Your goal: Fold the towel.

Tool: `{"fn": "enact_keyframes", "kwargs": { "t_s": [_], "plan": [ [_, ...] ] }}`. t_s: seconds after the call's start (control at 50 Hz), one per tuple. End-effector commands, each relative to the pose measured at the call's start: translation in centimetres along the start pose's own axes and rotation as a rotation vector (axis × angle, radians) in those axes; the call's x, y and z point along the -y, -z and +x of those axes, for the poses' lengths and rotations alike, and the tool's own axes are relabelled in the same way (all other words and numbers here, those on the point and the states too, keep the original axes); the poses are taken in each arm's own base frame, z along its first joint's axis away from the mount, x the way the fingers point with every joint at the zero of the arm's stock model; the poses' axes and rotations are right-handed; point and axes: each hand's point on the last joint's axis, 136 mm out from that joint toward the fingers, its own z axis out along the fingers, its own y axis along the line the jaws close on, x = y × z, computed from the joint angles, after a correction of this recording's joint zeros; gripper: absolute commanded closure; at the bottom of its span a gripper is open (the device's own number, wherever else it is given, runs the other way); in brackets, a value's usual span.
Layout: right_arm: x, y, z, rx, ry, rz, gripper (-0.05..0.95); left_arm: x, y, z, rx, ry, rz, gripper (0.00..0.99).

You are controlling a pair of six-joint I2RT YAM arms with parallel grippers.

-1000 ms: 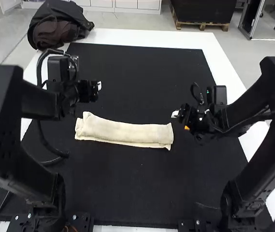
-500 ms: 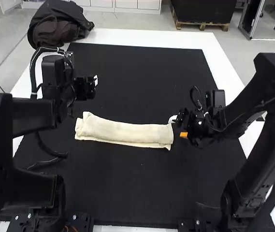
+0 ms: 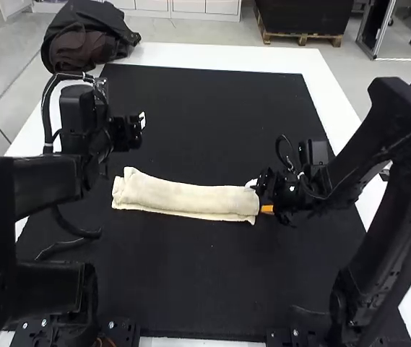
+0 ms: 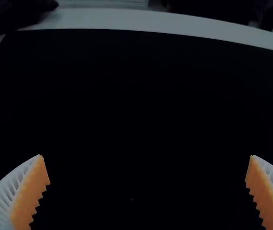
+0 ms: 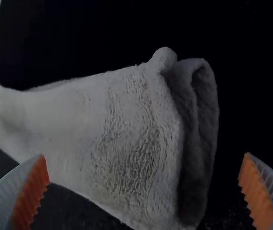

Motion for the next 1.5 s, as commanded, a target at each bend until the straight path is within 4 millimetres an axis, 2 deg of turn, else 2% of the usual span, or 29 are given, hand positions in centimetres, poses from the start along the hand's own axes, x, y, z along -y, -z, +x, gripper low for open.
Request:
{"fn": "enact_keyframes", "kwargs": {
  "t_s": [0.0, 0.32, 0.7, 0.78, 1.0, 1.08, 1.12, 1.28, 1.48],
  "plan": [
    [-1.3, -0.7, -0.1, -0.017, 0.013, -0.035, -0.01, -0.1, 0.5, -0.4, 0.023, 0.003, -0.01, 0.038],
    [-2.2, -1.9, 0.2, -0.039, 0.019, -0.057, -0.01, 0.4, 1.7, -1.6, 0.063, -0.006, -0.004, 0.039],
    [-2.9, -3.1, 1.2, -0.081, 0.023, -0.069, 0.0, 0.4, 2.4, -2.1, 0.076, -0.007, -0.008, 0.039],
    [-2.9, -3.2, 1.6, -0.09, 0.025, -0.069, 0.07, 0.5, 2.5, -2.3, 0.081, -0.008, -0.008, 0.039],
    [-2.7, -3.2, 1.8, -0.095, 0.013, -0.064, 0.57, 0.3, 2.6, -2.4, 0.085, -0.008, -0.015, 0.039],
    [-2.6, -3.1, 1.8, -0.095, 0.005, -0.066, 0.71, 0.3, 2.8, -2.6, 0.093, -0.01, -0.017, 0.039],
    [-2.6, -3.0, 1.8, -0.096, 0.001, -0.066, 0.75, 0.3, 2.8, -2.8, 0.098, -0.01, -0.021, 0.039],
    [-2.0, -2.6, 1.0, -0.075, -0.019, -0.06, 0.81, 0.3, 2.9, -2.8, 0.108, -0.012, -0.023, 0.039],
    [0.1, -0.7, -2.1, 0.019, -0.015, -0.029, 0.91, 0.4, 3.1, -2.9, 0.115, -0.014, -0.02, 0.039]
  ]
}}
